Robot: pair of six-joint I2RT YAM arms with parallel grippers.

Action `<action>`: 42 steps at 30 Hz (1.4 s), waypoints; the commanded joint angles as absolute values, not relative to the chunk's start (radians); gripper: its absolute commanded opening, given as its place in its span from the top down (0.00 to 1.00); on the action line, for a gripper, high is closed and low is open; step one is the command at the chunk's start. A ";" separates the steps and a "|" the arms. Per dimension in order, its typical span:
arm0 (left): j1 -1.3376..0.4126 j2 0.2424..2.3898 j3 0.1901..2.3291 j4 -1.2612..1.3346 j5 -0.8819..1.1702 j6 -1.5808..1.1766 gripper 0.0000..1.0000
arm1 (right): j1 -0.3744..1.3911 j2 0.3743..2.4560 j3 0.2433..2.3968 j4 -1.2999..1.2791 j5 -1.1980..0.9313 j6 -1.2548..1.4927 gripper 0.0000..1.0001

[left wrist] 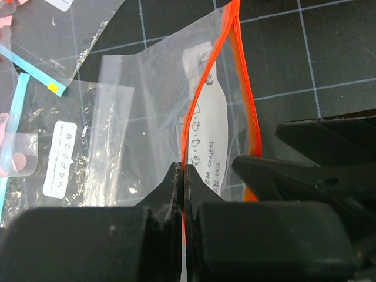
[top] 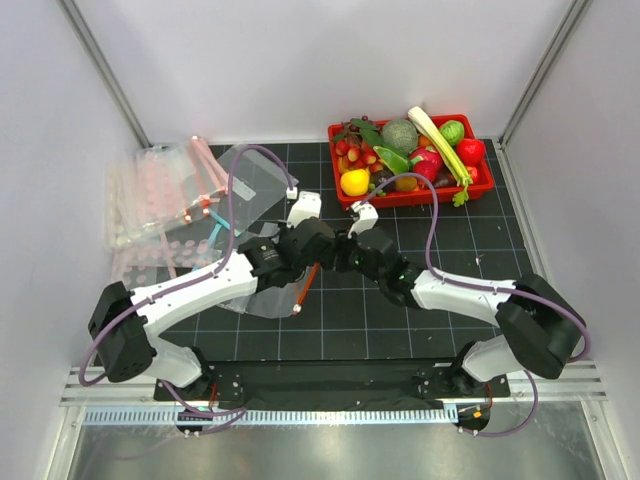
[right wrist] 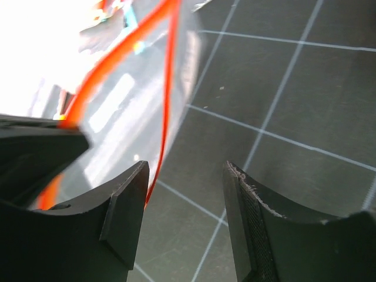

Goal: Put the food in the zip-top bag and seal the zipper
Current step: Open the zipper of the food storage bag.

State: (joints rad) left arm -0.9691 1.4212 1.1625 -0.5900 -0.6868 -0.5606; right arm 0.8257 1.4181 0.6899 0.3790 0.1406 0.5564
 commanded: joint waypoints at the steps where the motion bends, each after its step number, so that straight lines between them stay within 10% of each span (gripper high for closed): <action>1: -0.973 1.416 1.146 -0.511 -0.706 -0.561 1.00 | 0.828 1.396 0.704 0.452 0.052 0.563 0.41; 14: -0.943 1.419 1.131 -0.512 -0.769 -0.629 1.00 | 0.887 1.482 0.781 0.290 0.187 0.667 0.61; 17: -0.945 1.414 1.127 -0.511 -0.753 -0.611 1.00 | 0.887 1.499 0.807 0.247 0.233 0.663 0.99; 29: -0.943 1.554 1.210 -0.578 -0.695 -0.615 0.96 | 0.913 1.387 0.727 0.371 0.229 0.600 0.99; 36: -0.943 1.572 1.223 -0.588 -0.654 -0.634 0.62 | 0.916 1.356 0.689 0.411 0.249 0.606 0.99; 42: -0.945 1.559 1.201 -0.560 -0.626 -0.627 0.64 | 0.916 1.353 0.681 0.416 0.261 0.615 0.99</action>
